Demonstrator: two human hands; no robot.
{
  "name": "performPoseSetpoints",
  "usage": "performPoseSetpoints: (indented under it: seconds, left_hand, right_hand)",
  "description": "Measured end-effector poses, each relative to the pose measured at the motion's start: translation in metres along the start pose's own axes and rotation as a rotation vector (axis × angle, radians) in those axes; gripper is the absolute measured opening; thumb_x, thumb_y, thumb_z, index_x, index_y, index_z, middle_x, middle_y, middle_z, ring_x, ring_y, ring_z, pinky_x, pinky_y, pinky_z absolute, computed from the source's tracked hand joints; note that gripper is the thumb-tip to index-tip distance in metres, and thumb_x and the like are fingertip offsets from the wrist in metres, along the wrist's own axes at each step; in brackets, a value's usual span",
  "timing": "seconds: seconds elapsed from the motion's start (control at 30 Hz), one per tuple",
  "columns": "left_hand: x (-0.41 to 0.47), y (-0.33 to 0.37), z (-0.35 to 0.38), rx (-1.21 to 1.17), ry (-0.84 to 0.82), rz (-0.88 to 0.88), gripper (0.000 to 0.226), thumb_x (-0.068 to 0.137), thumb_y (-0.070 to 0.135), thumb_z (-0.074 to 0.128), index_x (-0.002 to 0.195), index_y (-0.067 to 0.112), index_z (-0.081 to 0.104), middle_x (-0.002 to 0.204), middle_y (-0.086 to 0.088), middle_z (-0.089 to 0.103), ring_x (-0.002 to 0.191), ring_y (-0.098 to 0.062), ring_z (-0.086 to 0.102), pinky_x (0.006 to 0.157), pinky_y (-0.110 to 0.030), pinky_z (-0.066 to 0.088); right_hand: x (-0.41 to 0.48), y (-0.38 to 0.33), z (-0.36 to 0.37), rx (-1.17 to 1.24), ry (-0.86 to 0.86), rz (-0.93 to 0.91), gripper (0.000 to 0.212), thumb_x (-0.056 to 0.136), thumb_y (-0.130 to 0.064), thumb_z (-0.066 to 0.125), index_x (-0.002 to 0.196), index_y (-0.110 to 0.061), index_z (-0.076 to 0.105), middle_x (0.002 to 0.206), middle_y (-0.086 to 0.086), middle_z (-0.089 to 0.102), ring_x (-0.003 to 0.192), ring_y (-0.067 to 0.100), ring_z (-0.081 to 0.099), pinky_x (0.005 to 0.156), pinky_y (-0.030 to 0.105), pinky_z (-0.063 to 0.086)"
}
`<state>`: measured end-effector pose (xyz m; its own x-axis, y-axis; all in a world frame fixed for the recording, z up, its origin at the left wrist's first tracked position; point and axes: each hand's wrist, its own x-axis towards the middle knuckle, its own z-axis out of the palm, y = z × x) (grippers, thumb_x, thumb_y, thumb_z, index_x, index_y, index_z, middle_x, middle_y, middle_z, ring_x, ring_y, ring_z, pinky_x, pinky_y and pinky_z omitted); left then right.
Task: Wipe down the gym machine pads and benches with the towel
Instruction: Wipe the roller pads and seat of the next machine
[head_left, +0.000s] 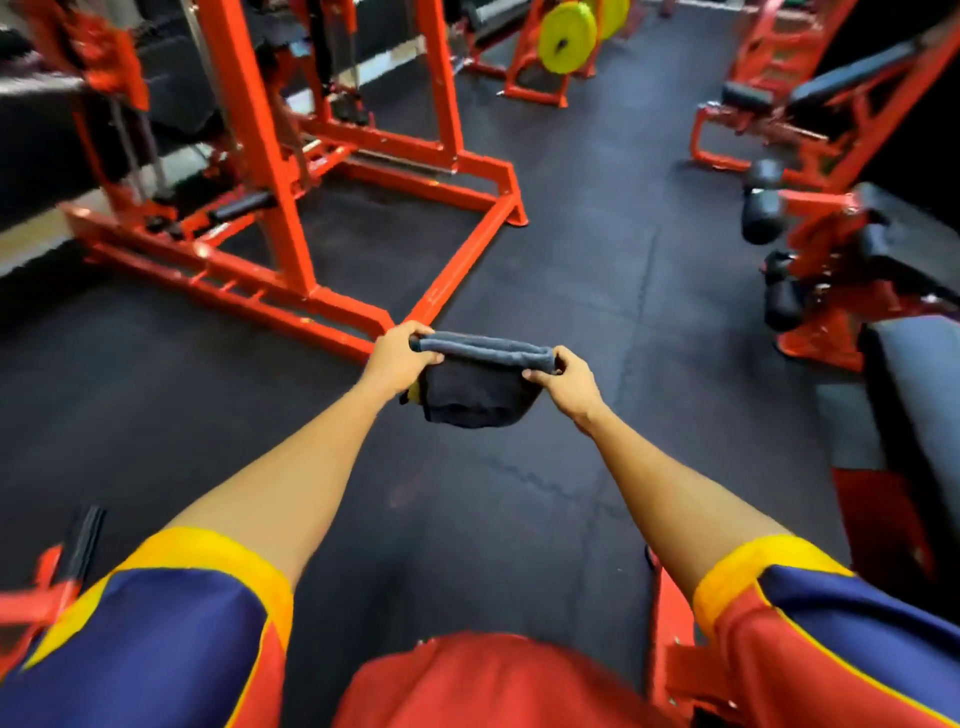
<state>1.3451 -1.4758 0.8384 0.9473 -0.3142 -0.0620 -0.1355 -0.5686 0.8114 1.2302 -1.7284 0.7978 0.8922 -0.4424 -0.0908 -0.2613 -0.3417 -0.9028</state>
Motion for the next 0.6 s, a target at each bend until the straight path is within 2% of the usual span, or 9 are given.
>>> performPoseSetpoints:
  seconds: [0.1, 0.2, 0.3, 0.37, 0.47, 0.6]
  left_hand:
    - [0.064, 0.022, 0.009, 0.016, -0.042, 0.085, 0.036, 0.079, 0.011, 0.085, 0.112, 0.012, 0.071, 0.109, -0.007, 0.072, 0.104, -0.021, 0.065, 0.085, -0.027, 0.046]
    - [0.116, 0.054, 0.033, -0.005, -0.105, 0.128, 0.036, 0.082, 0.010, 0.083, 0.116, 0.010, 0.070, 0.105, -0.002, 0.067, 0.098, -0.015, 0.059, 0.077, -0.019, 0.037]
    - [0.180, 0.079, 0.066, -0.044, -0.172, 0.170, 0.031, 0.081, 0.016, 0.084, 0.108, 0.020, 0.071, 0.104, -0.001, 0.071, 0.101, -0.020, 0.065, 0.086, -0.032, 0.050]
    - [0.222, 0.096, 0.094, -0.043, -0.205, 0.216, 0.028, 0.082, 0.020, 0.083, 0.107, 0.023, 0.070, 0.106, -0.003, 0.072, 0.104, -0.024, 0.066, 0.091, -0.035, 0.052]
    - [0.274, 0.121, 0.132, -0.022, -0.247, 0.257, 0.027, 0.089, 0.022, 0.076, 0.115, 0.016, 0.069, 0.113, -0.007, 0.071, 0.109, -0.025, 0.064, 0.085, -0.028, 0.042]
    - [0.349, 0.170, 0.174, 0.001, -0.333, 0.310, 0.026, 0.095, 0.025, 0.070, 0.118, 0.014, 0.067, 0.117, -0.008, 0.069, 0.110, -0.025, 0.061, 0.084, -0.029, 0.039]
  right_hand:
    - [0.037, -0.010, -0.012, 0.032, 0.109, 0.037, 0.020, 0.084, -0.020, 0.083, 0.089, -0.025, 0.064, 0.085, -0.009, 0.066, 0.075, 0.005, 0.056, 0.069, 0.019, 0.046]
    - [0.076, -0.007, -0.026, 0.090, 0.274, 0.139, 0.021, 0.085, -0.019, 0.081, 0.101, -0.018, 0.067, 0.096, -0.004, 0.070, 0.087, 0.011, 0.063, 0.078, 0.022, 0.049]
    - [0.125, 0.000, -0.040, 0.146, 0.435, 0.230, 0.023, 0.086, -0.021, 0.079, 0.105, -0.019, 0.067, 0.104, 0.001, 0.072, 0.099, 0.019, 0.066, 0.087, 0.033, 0.052]
    - [0.160, 0.009, -0.052, 0.167, 0.524, 0.274, 0.021, 0.087, -0.022, 0.077, 0.105, -0.018, 0.066, 0.105, 0.001, 0.072, 0.100, 0.020, 0.065, 0.085, 0.033, 0.050]
    - [0.204, 0.017, -0.079, 0.153, 0.580, 0.308, 0.018, 0.088, -0.023, 0.075, 0.101, -0.019, 0.064, 0.103, 0.000, 0.070, 0.097, 0.020, 0.063, 0.076, 0.032, 0.045]
    - [0.264, 0.017, -0.141, 0.107, 0.635, 0.305, 0.018, 0.087, -0.027, 0.078, 0.096, -0.019, 0.063, 0.096, -0.003, 0.069, 0.089, 0.016, 0.062, 0.072, 0.030, 0.044]
